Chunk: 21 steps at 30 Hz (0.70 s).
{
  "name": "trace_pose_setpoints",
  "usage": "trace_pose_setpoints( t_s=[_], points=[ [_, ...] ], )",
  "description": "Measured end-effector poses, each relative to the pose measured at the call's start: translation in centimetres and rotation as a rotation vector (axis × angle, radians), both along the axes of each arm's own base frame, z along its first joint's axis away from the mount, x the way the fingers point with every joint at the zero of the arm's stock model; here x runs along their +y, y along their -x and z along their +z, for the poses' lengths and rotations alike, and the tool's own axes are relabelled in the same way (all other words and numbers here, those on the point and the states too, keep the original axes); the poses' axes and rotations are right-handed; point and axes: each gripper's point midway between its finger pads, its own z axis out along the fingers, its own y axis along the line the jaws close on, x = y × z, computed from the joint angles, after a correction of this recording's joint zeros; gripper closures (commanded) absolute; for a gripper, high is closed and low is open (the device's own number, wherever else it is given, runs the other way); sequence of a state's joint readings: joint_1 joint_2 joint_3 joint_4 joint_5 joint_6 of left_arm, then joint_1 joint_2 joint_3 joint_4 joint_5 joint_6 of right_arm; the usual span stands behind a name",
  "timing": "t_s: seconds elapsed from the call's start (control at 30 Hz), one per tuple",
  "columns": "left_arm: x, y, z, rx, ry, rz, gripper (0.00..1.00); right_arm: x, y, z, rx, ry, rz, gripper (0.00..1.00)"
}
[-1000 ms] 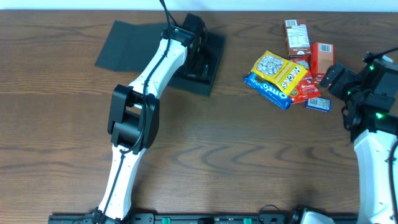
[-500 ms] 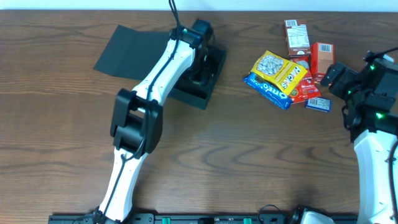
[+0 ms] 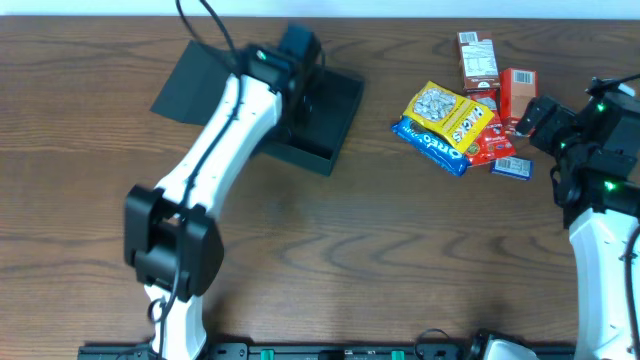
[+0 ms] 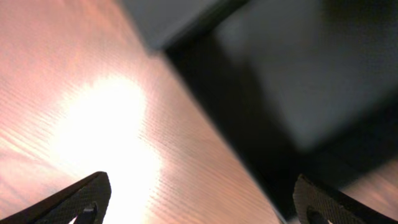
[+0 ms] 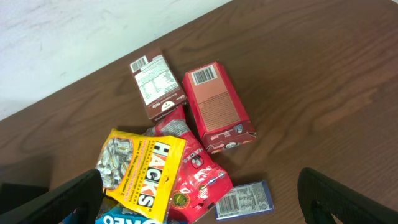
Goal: Pack container
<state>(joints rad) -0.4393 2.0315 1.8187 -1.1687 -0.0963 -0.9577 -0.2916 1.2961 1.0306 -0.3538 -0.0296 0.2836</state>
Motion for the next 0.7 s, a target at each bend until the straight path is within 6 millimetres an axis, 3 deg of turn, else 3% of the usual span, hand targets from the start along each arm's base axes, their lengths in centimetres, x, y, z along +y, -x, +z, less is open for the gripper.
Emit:
trace_pose_setpoints(
  t_s=[0.07,0.13,0.7],
  points=[
    [-0.1,1.1,-4.0,0.056,0.014,0.072,0.05,0.0,0.0,0.0,0.0,0.0,0.0,0.01],
    [-0.3,1.5,-5.3,0.071,0.033,0.111,0.05,0.0,0.0,-0.1,0.002,-0.001,0.0,0.01],
    [-1.7,-0.6,-5.3,-0.015,0.107,0.156,0.03,0.1,0.2,-0.3,0.018,-0.001,0.003,0.01]
  ],
)
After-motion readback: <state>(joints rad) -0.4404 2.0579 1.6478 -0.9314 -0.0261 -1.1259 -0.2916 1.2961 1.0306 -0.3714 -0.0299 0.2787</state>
